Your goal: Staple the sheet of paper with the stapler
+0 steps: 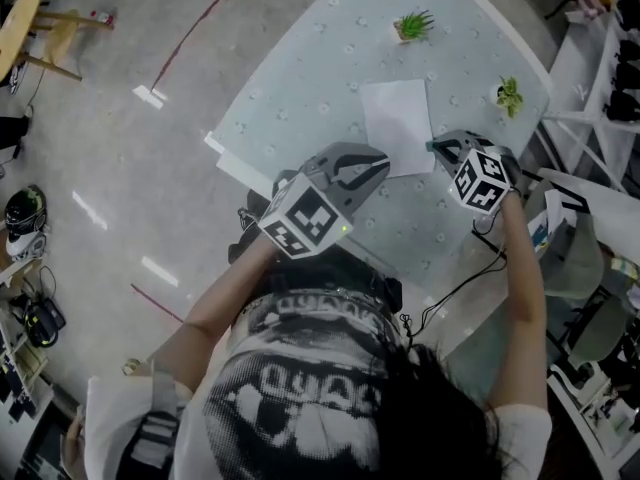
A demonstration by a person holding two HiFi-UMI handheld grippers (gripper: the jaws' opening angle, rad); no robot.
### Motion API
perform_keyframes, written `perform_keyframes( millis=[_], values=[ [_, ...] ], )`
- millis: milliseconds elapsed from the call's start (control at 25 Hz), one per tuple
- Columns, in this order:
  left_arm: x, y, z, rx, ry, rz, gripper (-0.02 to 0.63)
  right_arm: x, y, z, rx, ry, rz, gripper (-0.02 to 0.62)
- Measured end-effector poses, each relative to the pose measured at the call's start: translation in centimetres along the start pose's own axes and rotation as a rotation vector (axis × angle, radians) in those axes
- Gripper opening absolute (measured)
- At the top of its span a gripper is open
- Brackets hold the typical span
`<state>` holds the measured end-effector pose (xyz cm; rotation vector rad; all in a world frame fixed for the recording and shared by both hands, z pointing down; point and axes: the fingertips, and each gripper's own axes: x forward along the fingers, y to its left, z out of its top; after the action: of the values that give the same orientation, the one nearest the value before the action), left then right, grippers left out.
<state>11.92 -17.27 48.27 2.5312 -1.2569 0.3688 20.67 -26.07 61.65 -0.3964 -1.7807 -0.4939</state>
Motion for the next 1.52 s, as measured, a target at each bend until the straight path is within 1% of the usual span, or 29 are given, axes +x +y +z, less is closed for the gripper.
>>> perform_keyframes(
  millis=[120, 200, 480, 720, 960, 1080, 1280, 1440, 1520],
  values=[
    [0.0, 0.4, 0.1, -0.006, -0.02, 0.026, 0.021, 0.4, 0.4, 0.1, -0.05, 0.018, 0.037, 0.005],
    [-0.1, 0.6, 0.1, -0.009, -0.028, 0.04, 0.021, 0.5, 0.5, 0.1, -0.068, 0.028, 0.043, 0.005],
    [-0.1, 0.9, -0.4, -0.014, -0.024, 0.056, 0.021, 0.6, 0.3, -0.1, -0.086, 0.045, 0.049, 0.005],
    [-0.3, 1.0, -0.2, -0.005, -0.026, 0.055, 0.021, 1.0, 0.4, -0.3, -0.092, 0.075, 0.08, 0.005],
    [-0.1, 0.6, -0.3, -0.013, -0.033, 0.043, 0.021, 1.4, 0.7, -0.2, -0.154, 0.17, 0.122, 0.006],
    [0.4, 0.5, -0.3, -0.018, -0.045, 0.039, 0.021, 1.6, 0.8, -0.1, -0.135, 0.194, 0.129, 0.004],
    [1.6, 0.2, 0.2, -0.023, -0.077, 0.016, 0.021, 1.6, 0.7, -0.2, -0.07, 0.159, 0.128, -0.003],
    [2.2, 0.2, 0.0, -0.03, -0.083, 0.006, 0.021, 1.6, 0.5, -0.1, -0.088, 0.18, 0.14, -0.003],
    [2.4, 0.1, -0.1, -0.032, -0.083, 0.002, 0.021, 1.7, 0.6, -0.1, -0.078, 0.176, 0.145, -0.005]
  ],
)
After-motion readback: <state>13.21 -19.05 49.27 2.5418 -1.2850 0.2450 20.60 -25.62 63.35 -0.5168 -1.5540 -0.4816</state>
